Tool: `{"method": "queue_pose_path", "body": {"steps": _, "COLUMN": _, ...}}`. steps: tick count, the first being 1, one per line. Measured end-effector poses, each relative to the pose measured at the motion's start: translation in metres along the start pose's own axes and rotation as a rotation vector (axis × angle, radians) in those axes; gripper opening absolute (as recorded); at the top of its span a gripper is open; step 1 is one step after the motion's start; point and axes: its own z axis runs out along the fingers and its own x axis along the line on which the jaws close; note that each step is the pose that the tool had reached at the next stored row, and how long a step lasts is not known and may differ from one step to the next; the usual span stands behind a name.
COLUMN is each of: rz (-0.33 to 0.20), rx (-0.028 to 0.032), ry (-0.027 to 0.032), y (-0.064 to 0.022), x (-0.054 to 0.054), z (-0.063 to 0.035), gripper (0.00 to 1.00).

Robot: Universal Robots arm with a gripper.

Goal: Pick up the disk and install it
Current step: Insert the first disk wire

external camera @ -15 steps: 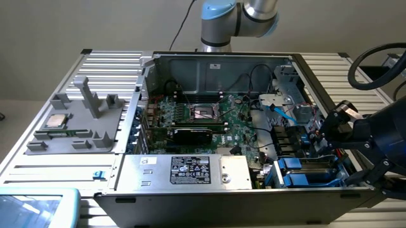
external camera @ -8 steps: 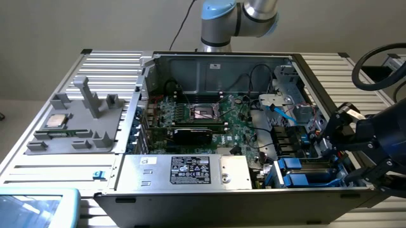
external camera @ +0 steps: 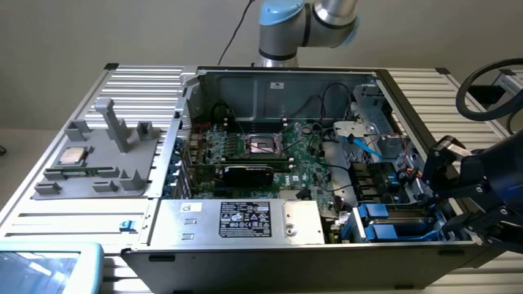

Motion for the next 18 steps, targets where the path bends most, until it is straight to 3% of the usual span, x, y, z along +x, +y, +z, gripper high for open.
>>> {"method": "queue_pose_path", "body": {"steps": 5, "rz": -0.002, "rx": -0.0020, "ry": -0.0029, "y": 0.0000, "x": -0.0002, "z": 0.0011, "gripper": 0.42}}
{"method": "queue_pose_path", "body": {"steps": 8, "rz": -0.003, "rx": -0.0037, "ry": -0.0015, "y": 0.0000, "x": 0.0000, "z": 0.0030, "gripper": 0.42}}
{"method": "queue_pose_path", "body": {"steps": 14, "rz": -0.005, "rx": -0.0121, "ry": 0.0116, "y": -0.0005, "x": -0.0004, "z": 0.0083, "gripper": 0.42}}
{"method": "queue_pose_path", "body": {"steps": 18, "rz": -0.010, "rx": -0.0234, "ry": 0.0221, "y": 0.0000, "x": -0.0007, "z": 0.0097, "gripper": 0.42}}
